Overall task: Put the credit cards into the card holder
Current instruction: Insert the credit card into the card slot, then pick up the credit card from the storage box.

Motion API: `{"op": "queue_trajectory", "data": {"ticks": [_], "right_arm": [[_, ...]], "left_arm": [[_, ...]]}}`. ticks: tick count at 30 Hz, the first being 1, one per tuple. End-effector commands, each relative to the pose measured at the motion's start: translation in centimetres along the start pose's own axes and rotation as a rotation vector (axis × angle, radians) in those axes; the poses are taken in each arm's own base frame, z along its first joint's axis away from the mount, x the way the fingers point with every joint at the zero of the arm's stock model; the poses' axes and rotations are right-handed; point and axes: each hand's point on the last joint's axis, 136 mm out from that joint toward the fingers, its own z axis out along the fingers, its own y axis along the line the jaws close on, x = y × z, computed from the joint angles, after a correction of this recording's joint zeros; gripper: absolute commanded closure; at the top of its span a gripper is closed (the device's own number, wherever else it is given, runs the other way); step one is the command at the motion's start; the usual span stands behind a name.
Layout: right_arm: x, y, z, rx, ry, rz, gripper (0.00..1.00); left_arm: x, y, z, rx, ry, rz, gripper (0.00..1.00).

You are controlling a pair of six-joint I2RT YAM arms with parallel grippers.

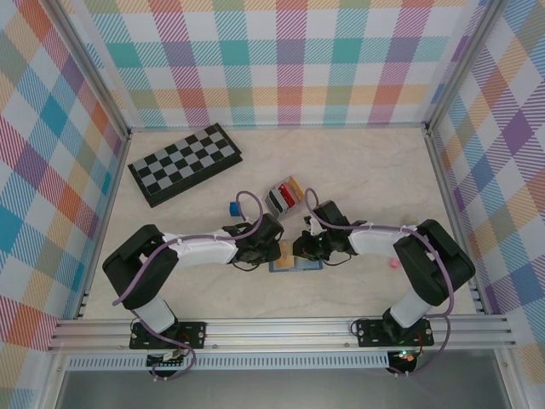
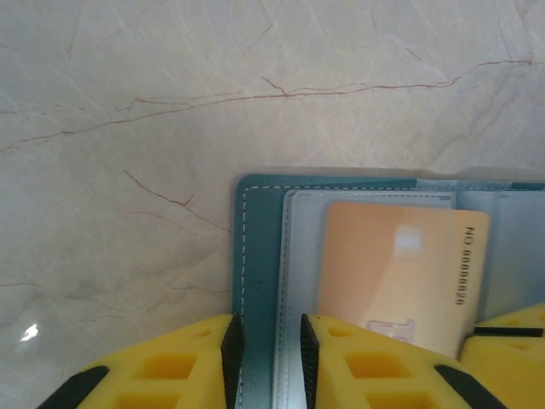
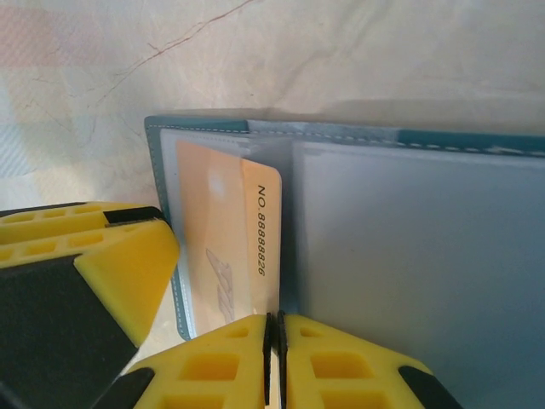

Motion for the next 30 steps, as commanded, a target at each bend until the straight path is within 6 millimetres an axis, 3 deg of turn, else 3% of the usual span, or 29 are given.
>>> {"op": "queue_trajectory", "data": {"ticks": [1, 11, 20, 27, 30], "right_arm": [[-0.5, 2.3, 0.3, -0.075, 0.015, -0.032, 0.87], [-0.3, 2.9, 0.8, -0.096, 0.056, -0.043, 0.84], [-0.7, -0.5, -2.0, 0.16, -0.029, -0.073, 0.77], [0.2, -5.9, -2.2, 0.412, -0.004, -0.027, 0.79], [-0.7, -5.3, -3.5, 0.442, -0.027, -0.075, 0.78]], "left_arm": [[-0.2, 0.3, -0.4, -0.005, -0.006, -0.004, 0.69], [0.0, 0.8, -0.1, -0.026, 0.001, -0.007, 0.61], [0.7, 2.3, 0.8, -0.089, 0.022, -0.007, 0.67], [0.8, 2.5, 0.9, -0.105, 0.028, -0.001, 0.7], [0.2, 1.8, 0.0, -0.077, 0.008, -0.003, 0.69]]}}
